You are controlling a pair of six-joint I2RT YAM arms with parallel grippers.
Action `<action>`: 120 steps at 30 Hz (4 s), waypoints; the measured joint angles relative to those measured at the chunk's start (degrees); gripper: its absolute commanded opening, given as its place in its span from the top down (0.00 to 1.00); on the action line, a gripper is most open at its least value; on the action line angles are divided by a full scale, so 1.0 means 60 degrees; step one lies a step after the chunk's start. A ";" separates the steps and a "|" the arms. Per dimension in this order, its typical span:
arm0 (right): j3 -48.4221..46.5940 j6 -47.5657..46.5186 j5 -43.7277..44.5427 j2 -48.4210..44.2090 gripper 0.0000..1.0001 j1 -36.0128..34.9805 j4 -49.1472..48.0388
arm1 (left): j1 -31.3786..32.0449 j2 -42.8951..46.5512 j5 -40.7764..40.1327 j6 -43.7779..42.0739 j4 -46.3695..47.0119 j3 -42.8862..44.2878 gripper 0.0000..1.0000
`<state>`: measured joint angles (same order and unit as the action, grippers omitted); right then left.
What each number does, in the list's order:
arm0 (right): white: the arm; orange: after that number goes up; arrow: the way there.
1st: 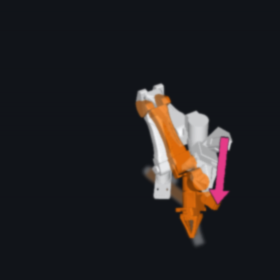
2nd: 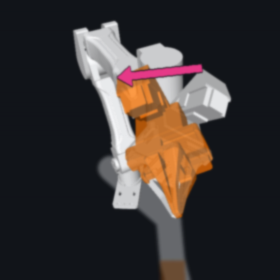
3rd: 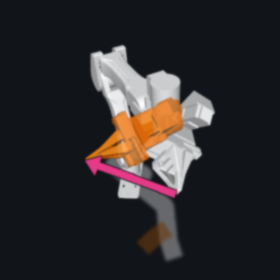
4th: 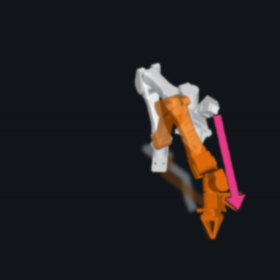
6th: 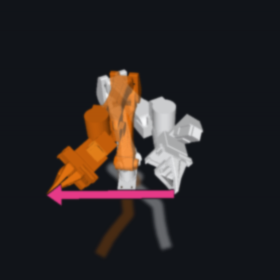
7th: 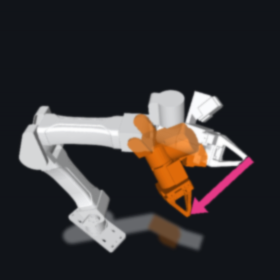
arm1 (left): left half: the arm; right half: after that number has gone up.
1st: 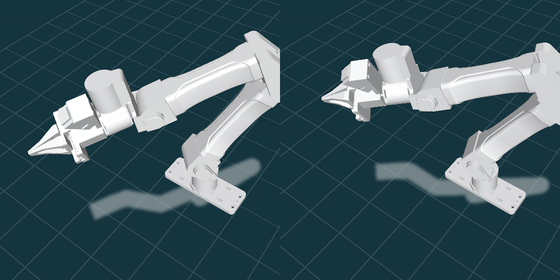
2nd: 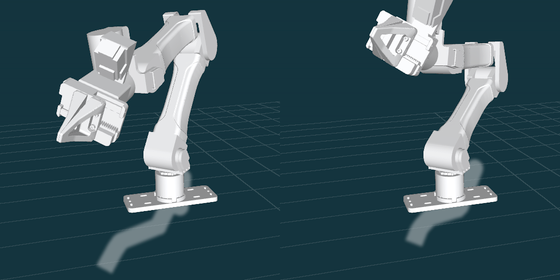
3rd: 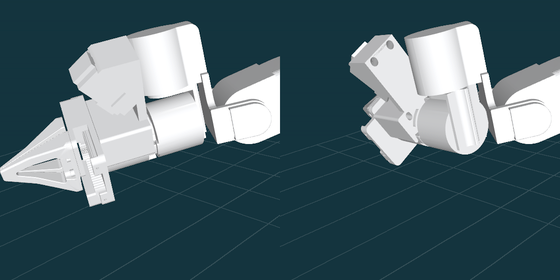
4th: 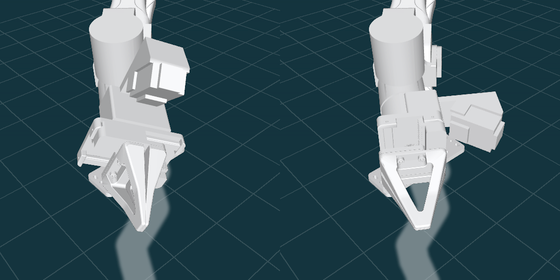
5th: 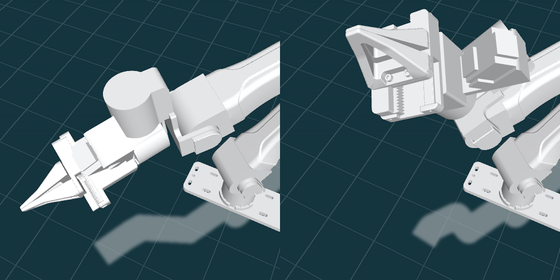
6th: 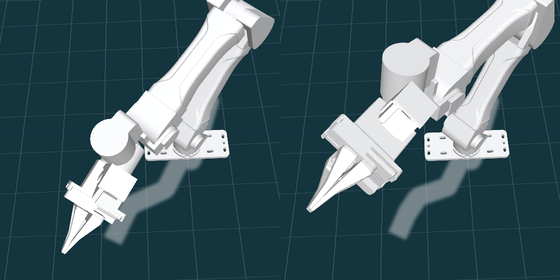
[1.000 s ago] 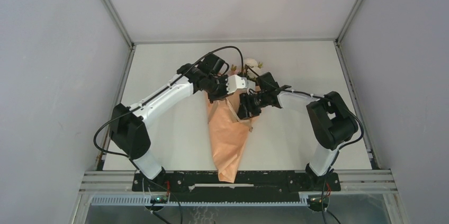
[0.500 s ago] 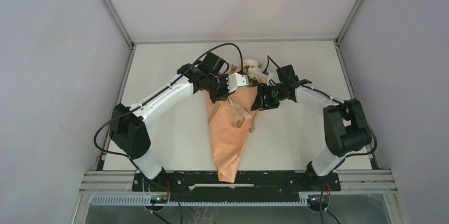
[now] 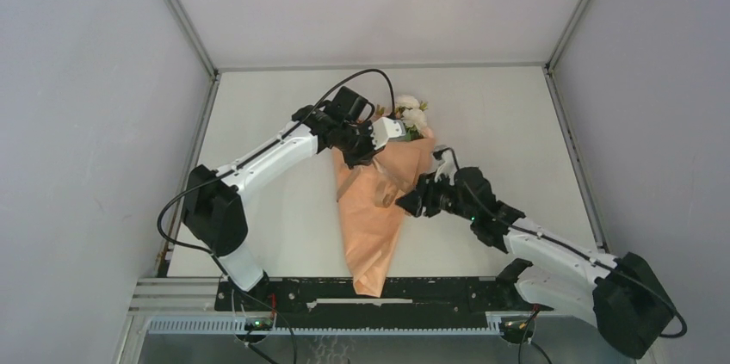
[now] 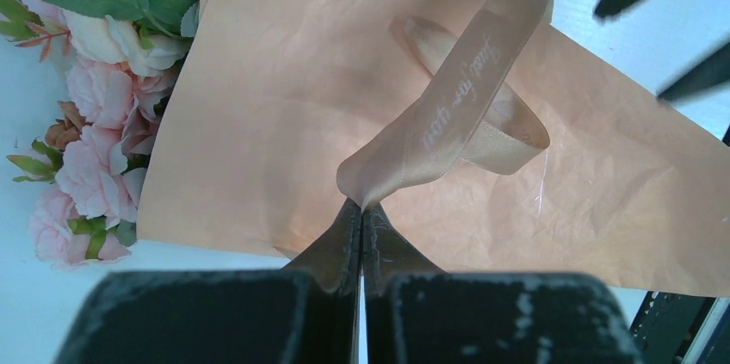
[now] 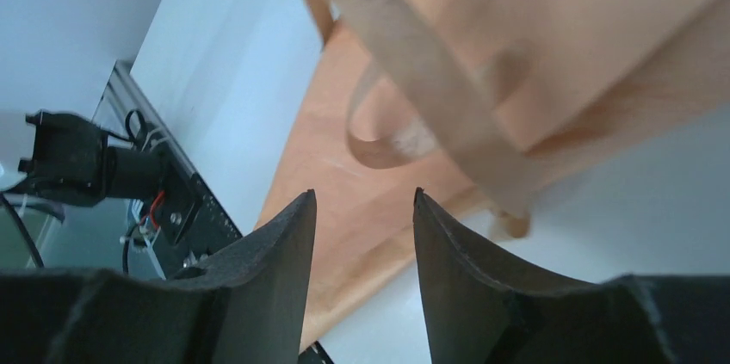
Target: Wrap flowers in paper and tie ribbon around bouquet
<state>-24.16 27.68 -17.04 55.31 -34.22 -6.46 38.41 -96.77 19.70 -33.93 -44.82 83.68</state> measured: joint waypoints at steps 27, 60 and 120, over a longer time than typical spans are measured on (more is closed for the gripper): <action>-0.0554 0.1705 0.1319 0.4827 1.00 -0.1282 -0.4098 | -0.0004 -0.0419 0.0222 0.0386 0.0197 -0.0233 0.58; -0.0557 0.1690 0.0280 0.4732 1.00 -0.0481 -0.2605 | -0.1821 -0.1213 -0.1147 -0.3464 0.0197 -0.1745 0.47; -0.0565 0.0568 -0.0586 0.3337 1.00 -0.0433 -0.0976 | -0.2076 -0.0441 -0.0656 -0.3056 0.0062 -0.1982 1.00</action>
<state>-27.55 31.09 -20.56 75.33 -36.82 -12.32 25.96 -99.42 15.77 -52.27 -44.45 71.79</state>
